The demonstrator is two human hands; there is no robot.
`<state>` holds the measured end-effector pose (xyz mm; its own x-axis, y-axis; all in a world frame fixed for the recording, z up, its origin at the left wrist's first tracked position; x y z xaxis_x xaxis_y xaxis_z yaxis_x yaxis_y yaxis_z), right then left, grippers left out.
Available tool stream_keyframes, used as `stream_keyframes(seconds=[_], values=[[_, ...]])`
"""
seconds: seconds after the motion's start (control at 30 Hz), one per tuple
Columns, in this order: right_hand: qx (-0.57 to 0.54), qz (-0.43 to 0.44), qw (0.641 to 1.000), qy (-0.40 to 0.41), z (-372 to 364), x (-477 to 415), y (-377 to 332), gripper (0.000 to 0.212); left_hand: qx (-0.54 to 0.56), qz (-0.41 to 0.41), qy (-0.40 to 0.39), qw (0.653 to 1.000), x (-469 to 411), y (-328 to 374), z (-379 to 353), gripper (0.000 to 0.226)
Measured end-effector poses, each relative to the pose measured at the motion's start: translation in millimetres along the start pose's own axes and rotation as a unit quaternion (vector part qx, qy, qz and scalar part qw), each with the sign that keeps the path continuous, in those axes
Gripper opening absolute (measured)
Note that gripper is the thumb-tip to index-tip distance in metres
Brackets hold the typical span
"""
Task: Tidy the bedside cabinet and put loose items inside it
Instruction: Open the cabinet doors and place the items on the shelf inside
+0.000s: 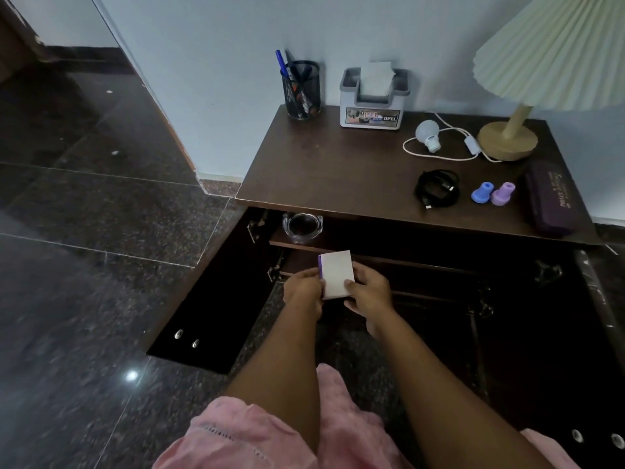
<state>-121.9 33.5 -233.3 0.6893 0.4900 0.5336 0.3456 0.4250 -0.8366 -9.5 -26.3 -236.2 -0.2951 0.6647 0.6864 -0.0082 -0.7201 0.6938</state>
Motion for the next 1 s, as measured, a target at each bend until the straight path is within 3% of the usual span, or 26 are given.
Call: stream_keyframes(seconds=[0.17, 0.33, 0.53, 0.7, 0.87, 1.0], values=[[-0.031, -0.029, 0.997, 0.067, -10, -39, 9, 0.035, -0.021, -0.015, -0.022, 0.999, -21, -2, -34, 0.047], [-0.008, 0.000, 0.996, 0.088, -17, -82, 4, 0.033, 0.003, -0.061, 0.016, 0.998, -45, 4, -67, 0.033], [0.068, 0.064, 0.993, 0.070, -21, -123, -1, 0.039, -0.074, -0.131, 0.023, 0.988, -73, 7, -98, 0.029], [0.052, 0.091, 0.993, 0.045, -37, -125, 8, 0.052, -0.139, -0.217, 0.078, 0.963, -82, 20, -97, 0.027], [0.058, 0.086, 0.994, -0.015, -53, -128, 15, 0.055, -0.179, -0.272, 0.069, 0.943, -75, 33, -98, 0.029], [0.165, 0.108, 0.979, -0.046, -46, -125, 14, 0.068, -0.213, -0.292, 0.069, 0.930, -68, 38, -95, 0.032]])
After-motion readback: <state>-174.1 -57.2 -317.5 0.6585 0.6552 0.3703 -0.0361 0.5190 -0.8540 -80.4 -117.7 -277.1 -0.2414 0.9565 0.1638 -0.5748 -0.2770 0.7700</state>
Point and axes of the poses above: each hand's wrist, its own x-axis away from the middle knuckle, its own z-axis out of the back of the hand, y = z × x, the point moved 6 cm from there along -x, towards the middle knuckle, and after that the axes turned 15 degrees about y, right-handed, at the moved point
